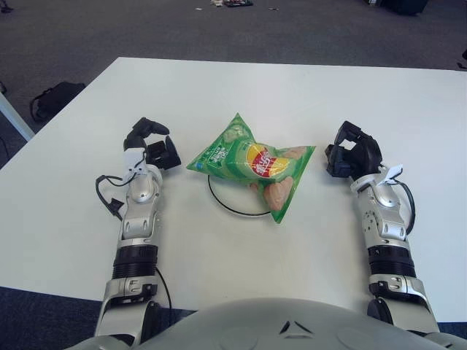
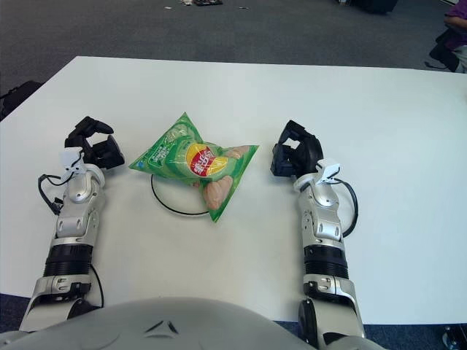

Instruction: Put the snack into the plate.

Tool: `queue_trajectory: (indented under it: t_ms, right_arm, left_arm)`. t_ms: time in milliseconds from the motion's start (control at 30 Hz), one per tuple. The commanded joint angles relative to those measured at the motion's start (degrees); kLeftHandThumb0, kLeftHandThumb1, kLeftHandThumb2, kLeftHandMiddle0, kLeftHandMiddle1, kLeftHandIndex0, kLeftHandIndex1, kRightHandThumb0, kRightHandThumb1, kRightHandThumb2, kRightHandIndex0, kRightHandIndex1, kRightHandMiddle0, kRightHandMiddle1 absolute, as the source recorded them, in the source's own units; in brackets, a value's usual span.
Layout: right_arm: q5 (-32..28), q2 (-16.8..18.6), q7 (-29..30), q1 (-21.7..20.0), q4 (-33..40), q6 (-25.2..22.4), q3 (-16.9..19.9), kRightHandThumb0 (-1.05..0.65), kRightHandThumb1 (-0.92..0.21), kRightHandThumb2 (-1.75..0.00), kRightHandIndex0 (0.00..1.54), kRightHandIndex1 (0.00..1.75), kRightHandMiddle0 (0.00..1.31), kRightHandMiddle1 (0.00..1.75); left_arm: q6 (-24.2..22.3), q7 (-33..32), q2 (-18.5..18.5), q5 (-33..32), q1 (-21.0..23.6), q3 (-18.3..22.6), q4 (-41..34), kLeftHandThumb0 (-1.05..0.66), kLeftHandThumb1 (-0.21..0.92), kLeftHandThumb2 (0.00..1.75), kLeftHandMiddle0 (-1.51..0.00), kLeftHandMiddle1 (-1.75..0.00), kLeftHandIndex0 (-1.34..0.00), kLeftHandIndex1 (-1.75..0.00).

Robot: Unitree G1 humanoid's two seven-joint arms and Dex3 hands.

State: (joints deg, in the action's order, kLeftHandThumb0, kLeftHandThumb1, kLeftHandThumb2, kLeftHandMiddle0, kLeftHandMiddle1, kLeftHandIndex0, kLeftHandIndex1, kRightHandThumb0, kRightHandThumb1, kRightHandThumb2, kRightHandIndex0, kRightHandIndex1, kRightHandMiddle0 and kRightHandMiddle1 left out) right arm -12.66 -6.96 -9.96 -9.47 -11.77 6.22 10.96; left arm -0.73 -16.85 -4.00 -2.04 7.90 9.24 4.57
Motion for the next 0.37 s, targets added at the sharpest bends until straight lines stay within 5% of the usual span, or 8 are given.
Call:
queue_trajectory:
  t_ms: [0,333]
  right_arm:
    - [-1.0,3.1,0.2,5.8,-3.0,-0.9,-0.4,-0.59,-0.08,-1.61,1.39,1.75,0.82,1.75]
    - [-0.8,3.1,0.4,5.9,-2.7,-1.4,-0.3,-0.59,-0.08,-1.61,1.39,1.75,0.82,1.75]
  left_arm:
    - [-1.3,0.6,3.8,-1.0,-5.7,-0.4,1.9,-0.54,0.18,1.49,-1.43,-1.75,-0.73,-1.75]
    - [-0.7,1.5,3.5,-1.5,-5.9,-0.4,2.8,-0.53,0.19,1.47,-1.43,-1.75,-0.72,-1.75]
